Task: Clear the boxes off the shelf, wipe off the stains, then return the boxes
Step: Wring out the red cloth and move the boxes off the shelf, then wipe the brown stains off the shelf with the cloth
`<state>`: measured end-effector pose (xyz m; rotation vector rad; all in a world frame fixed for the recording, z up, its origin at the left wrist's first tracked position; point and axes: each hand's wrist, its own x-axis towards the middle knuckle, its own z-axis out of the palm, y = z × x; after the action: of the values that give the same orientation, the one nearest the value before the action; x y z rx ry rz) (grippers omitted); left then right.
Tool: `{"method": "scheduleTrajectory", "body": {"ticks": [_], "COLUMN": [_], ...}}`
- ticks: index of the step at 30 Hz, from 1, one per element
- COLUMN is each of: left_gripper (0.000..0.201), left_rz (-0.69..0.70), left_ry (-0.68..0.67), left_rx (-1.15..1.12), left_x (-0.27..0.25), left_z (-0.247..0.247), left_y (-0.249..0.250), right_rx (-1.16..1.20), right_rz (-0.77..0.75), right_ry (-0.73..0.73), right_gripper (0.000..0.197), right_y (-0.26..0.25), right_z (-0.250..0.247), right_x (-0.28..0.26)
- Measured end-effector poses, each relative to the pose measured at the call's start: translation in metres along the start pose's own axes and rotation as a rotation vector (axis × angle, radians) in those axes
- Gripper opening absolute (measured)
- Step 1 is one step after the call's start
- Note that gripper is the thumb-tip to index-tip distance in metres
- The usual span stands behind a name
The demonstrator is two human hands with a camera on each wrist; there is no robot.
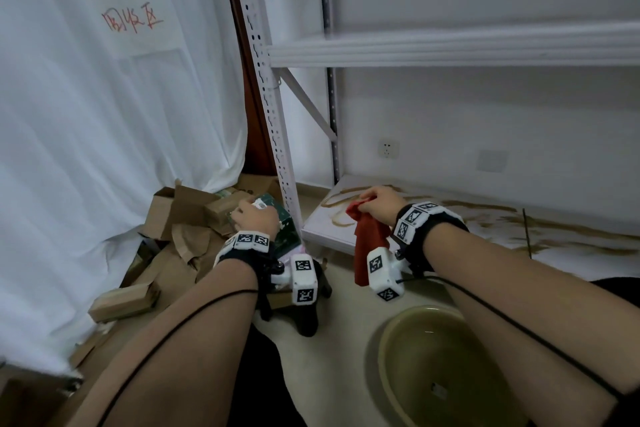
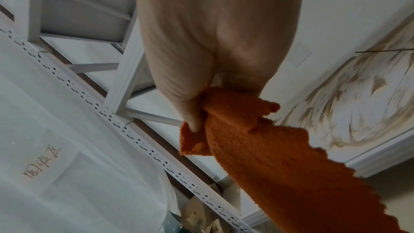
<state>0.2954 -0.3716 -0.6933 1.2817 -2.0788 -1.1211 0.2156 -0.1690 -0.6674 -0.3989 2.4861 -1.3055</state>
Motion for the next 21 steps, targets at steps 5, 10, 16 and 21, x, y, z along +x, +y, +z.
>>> {"method": "scheduleTrajectory", "body": {"ticks": [5,10,16,21], "left_gripper": [0.038,0.034,0.028,0.03], "left_rz": [0.198,0.245,0.367,0.507], "left_ry": [-0.177,-0.603,-0.863,-0.97], "left_rx": [-0.087,-0.157,-0.085,-0.002], "left_x": [-0.033,-0.077,-0.104,-0.091], "left_z": [0.006,0.027,0.05,0.072], "left_y": [0.032,0.052,0.057,0.057], "right_rx": [0.059,0.009,0.033,0.002], "right_rz": [-0.026,-0.009,-0.027,-0.027], "right_ry": [-0.004,0.07,0.21,0.301], "right_gripper": [0.01,0.015,0.004,0.017], "right_y": [0.002,0.005,0.019,0.021], "right_z": [-0.016,-0.041,-0.052,-0.052], "right_x": [-0.014,-0.026,-0.017,0.002]}}
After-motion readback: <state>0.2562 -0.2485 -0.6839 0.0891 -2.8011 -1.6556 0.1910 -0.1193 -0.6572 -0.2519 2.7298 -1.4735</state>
